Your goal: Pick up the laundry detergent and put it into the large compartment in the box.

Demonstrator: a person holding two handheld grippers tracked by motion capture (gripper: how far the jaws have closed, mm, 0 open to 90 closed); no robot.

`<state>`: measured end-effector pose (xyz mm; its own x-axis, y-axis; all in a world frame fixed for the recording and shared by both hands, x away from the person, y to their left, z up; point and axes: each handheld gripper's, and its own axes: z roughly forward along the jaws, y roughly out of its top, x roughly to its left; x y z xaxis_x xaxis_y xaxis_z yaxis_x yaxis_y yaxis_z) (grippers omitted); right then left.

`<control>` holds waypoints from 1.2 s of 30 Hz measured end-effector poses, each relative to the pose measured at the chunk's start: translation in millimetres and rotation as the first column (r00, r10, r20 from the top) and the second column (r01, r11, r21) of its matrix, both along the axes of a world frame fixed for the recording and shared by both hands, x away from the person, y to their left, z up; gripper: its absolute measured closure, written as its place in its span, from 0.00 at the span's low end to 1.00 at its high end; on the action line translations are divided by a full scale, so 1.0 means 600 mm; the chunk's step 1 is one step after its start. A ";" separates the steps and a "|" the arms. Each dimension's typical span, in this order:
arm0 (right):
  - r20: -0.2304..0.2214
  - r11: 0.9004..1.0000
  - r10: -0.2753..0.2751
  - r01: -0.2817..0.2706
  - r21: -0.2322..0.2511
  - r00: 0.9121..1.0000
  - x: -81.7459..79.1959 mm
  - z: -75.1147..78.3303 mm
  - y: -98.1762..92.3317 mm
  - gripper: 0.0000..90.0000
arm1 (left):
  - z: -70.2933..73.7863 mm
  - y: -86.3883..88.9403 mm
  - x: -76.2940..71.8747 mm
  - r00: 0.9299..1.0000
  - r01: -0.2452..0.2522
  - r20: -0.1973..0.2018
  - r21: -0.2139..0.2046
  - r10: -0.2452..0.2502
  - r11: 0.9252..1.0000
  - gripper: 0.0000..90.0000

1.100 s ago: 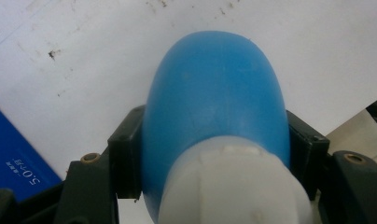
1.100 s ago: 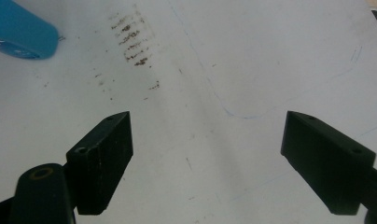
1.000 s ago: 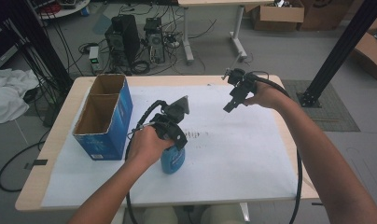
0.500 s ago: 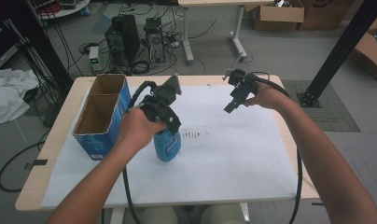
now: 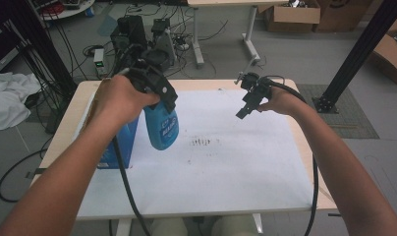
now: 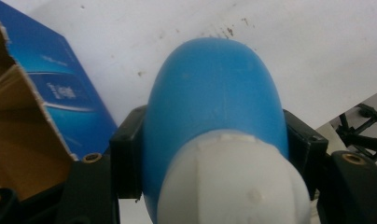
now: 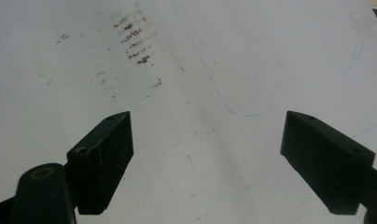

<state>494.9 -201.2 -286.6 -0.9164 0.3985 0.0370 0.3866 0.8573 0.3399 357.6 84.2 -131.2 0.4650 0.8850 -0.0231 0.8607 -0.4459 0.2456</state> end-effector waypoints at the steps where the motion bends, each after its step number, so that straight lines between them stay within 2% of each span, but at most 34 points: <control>1: 0.002 1.000 0.000 0.000 0.000 1.000 0.000 0.000 -0.001 0.19 | 0.009 0.004 0.001 1.000 -0.005 0.002 -0.002 0.005 1.000 0.42; 4: 0.003 1.000 -0.001 0.001 -0.002 1.000 -0.001 0.001 -0.003 0.19 | 0.039 0.017 0.002 1.000 -0.014 0.010 0.000 0.014 1.000 0.42; 8: 0.007 1.000 -0.002 0.002 -0.001 1.000 -0.002 0.002 -0.004 0.19 | 0.072 0.036 0.002 0.998 -0.063 0.026 -0.019 0.064 0.998 0.42; 12: 0.004 1.000 -0.002 0.002 -0.004 1.000 -0.002 0.002 -0.003 0.19 | 0.088 0.050 0.004 0.994 -0.102 0.032 -0.024 0.103 0.994 0.42; 13: 0.007 1.000 -0.003 0.003 -0.001 1.000 -0.002 0.001 -0.002 0.19 | 0.093 0.056 0.005 0.994 -0.101 0.030 -0.015 0.101 0.995 0.42; 19: 0.005 1.000 0.006 -0.006 -0.004 1.000 -0.003 0.002 0.001 0.19 | 0.101 0.081 0.008 0.988 -0.152 0.022 -0.011 0.152 0.988 0.42; 23: 0.003 1.000 0.004 -0.004 -0.007 1.000 -0.002 0.001 0.000 0.19 | 0.102 0.099 0.012 0.981 -0.192 0.017 -0.004 0.192 0.981 0.42; 29: 0.001 1.000 0.003 -0.003 -0.008 1.000 -0.003 0.001 -0.001 0.19 | 0.106 0.124 0.018 0.966 -0.254 0.042 0.007 0.254 0.967 0.42; 36: 0.000 1.000 -0.004 0.004 -0.007 1.000 -0.001 0.001 -0.005 0.19 | 0.112 0.156 0.024 0.941 -0.332 0.076 0.023 0.330 0.943 0.42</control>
